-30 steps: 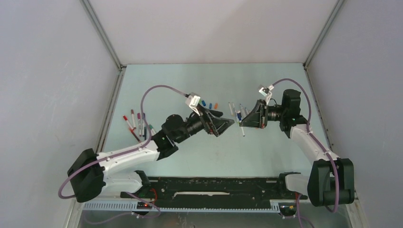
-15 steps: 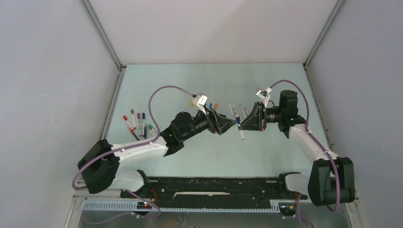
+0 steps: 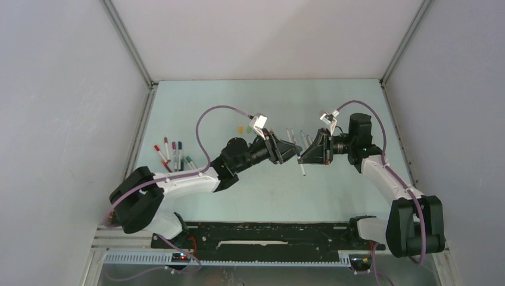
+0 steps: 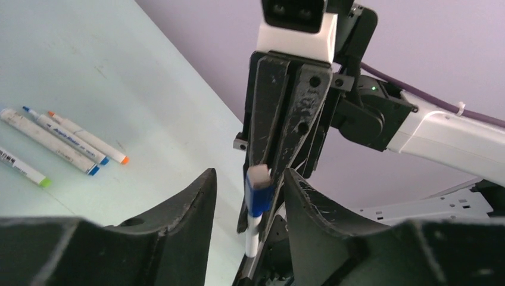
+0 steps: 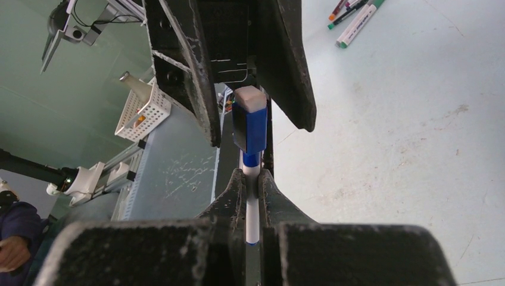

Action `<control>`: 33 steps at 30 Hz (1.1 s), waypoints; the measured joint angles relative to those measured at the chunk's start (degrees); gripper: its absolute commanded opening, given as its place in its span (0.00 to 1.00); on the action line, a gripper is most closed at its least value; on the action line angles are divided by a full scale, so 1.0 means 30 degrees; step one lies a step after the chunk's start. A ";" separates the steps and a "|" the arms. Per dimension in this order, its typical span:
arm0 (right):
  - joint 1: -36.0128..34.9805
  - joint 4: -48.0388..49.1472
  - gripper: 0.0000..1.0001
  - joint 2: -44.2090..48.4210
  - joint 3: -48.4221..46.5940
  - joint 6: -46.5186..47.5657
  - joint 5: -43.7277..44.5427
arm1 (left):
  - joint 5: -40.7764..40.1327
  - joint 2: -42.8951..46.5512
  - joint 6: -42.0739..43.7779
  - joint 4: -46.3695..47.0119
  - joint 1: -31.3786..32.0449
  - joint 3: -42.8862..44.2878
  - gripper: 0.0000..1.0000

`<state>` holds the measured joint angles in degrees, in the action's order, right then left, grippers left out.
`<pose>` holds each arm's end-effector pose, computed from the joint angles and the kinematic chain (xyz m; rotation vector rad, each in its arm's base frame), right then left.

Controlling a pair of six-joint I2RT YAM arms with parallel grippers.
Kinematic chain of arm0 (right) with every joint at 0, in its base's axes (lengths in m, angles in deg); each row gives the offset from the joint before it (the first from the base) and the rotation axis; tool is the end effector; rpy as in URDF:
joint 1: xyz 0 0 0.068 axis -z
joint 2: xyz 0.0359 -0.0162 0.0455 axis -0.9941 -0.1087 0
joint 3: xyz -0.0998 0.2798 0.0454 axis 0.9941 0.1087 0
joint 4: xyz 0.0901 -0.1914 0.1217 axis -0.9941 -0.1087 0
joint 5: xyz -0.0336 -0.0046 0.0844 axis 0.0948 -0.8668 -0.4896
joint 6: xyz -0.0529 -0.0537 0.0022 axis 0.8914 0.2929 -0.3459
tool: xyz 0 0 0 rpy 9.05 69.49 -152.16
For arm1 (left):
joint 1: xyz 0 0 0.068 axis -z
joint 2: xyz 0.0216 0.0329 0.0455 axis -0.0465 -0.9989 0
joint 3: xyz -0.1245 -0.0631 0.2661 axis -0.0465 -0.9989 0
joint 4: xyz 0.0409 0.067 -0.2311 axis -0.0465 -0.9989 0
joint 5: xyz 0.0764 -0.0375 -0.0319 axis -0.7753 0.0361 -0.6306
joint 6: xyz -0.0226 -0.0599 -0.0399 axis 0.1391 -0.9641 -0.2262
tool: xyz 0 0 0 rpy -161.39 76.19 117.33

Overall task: Open the pen caps
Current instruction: Open the pen cap from the pen.

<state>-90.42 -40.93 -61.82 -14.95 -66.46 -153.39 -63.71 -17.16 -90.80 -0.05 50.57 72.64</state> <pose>0.2094 0.0884 0.2915 -0.8914 1.6972 1.7078 0.1896 -0.2711 0.3144 0.2605 1.6709 -1.4744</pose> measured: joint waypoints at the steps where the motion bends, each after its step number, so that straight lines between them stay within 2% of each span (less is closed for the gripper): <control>1: -0.0015 -0.0036 0.00 -0.0015 0.0000 0.0007 0.0007 | 0.0022 -0.0087 -0.0036 0.0007 0.0015 0.0197 0.44; 6: -0.0015 -0.0124 0.00 -0.0029 0.0000 0.0124 0.0087 | 0.0102 -0.0335 -0.0328 0.0036 0.0080 0.0809 0.24; 8: -0.0015 -0.0168 0.00 -0.0029 -0.0007 0.0131 0.0044 | 0.0102 -0.0379 -0.0299 -0.0066 0.0087 0.0823 0.24; 13: -0.0015 -0.1209 0.00 -0.0044 -0.0291 0.0772 0.0219 | 0.0248 -0.0576 -0.0306 -0.0350 0.0073 0.1100 0.34; 18: -0.0015 -0.1792 0.00 -0.0044 -0.0597 0.1137 0.0372 | 0.0809 -0.0860 -0.0313 -0.0576 0.0095 0.1370 0.35; 21: -0.0015 -0.1931 0.00 -0.0044 -0.0605 0.1144 0.0415 | 0.1042 -0.1027 -0.0321 -0.0714 0.0095 0.1399 0.30; 25: -0.0015 -0.2004 0.00 -0.0051 -0.0605 0.1151 0.0495 | 0.1107 -0.1129 -0.0386 -0.0852 0.0095 0.1399 0.10; 33: -0.0255 -0.2084 0.00 -0.0313 -0.0634 0.1457 0.0634 | 0.0415 -0.0852 -0.0197 -0.1588 0.0117 0.1399 0.03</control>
<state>-91.18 -47.18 -62.76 -16.85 -62.09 -151.48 -62.47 -19.72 -91.39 -4.82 50.92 76.83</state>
